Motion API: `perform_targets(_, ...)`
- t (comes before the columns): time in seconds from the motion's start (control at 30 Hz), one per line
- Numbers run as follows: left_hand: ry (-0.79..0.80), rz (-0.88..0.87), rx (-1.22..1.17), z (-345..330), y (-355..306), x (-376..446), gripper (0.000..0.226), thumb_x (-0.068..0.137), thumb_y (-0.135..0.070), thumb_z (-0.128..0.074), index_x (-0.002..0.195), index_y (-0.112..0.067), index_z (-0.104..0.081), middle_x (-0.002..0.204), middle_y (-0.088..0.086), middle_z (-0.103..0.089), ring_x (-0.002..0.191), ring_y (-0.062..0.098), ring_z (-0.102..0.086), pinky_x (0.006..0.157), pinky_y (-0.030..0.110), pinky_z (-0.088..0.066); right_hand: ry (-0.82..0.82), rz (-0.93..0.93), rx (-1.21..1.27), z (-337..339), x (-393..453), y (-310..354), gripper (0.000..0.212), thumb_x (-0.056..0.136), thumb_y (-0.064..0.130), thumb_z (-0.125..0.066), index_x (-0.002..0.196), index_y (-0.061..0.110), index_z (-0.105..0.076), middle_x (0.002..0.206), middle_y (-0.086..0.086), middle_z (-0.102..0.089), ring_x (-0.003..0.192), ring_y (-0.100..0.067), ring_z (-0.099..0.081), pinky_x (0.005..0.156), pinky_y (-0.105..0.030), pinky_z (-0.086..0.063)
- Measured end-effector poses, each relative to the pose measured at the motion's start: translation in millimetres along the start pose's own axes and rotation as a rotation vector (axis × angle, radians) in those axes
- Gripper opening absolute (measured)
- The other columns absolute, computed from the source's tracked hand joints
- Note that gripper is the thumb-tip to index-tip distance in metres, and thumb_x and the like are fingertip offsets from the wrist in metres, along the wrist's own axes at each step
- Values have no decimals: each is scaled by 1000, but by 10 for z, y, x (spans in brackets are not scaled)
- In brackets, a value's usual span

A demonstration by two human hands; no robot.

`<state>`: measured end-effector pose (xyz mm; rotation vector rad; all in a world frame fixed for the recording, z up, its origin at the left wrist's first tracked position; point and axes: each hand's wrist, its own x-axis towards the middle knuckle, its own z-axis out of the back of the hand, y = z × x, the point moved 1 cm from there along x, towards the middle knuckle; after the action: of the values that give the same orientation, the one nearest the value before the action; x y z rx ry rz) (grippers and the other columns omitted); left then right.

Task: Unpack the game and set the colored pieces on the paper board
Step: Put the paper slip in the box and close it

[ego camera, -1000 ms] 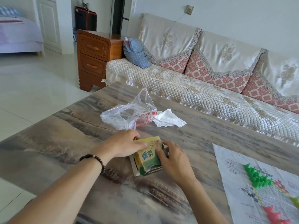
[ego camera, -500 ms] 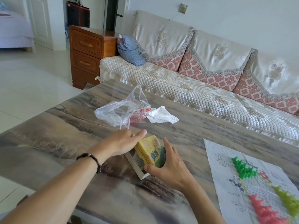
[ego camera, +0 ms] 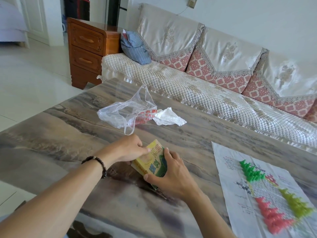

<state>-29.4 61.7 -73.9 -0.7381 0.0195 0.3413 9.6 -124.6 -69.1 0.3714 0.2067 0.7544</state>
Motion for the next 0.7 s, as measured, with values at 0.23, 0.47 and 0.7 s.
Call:
perform_targets(0.23, -15, -48, -215, -110, -57, 127, 41, 90, -52, -54, 86, -11, -60, 91, 5, -61, 83, 20, -59, 78, 33, -45, 130, 75, -9, 116, 109, -56, 119, 64, 63, -73, 152, 20, -7, 139, 10, -32, 127, -9, -34, 105, -23, -32)
perform_targets(0.47, 59, -15, -239, -60, -52, 199, 41, 92, -44, -58, 79, -4, -60, 75, 5, -56, 71, 16, -55, 68, 28, -40, 201, 102, -1, 143, 158, -129, 113, 66, 58, -73, 153, 25, -9, 144, 15, -29, 128, -8, -32, 106, -26, -33)
perform_targets(0.7, 24, -1, -87, 63, -29, 132, 18, 81, -37, -74, 92, -22, -73, 90, -12, -64, 87, 10, -61, 73, 26, -49, 278, 98, 14, 191, 241, -199, 104, 69, 54, -77, 152, 34, -16, 159, 14, -5, 143, -13, -21, 104, -24, -26)
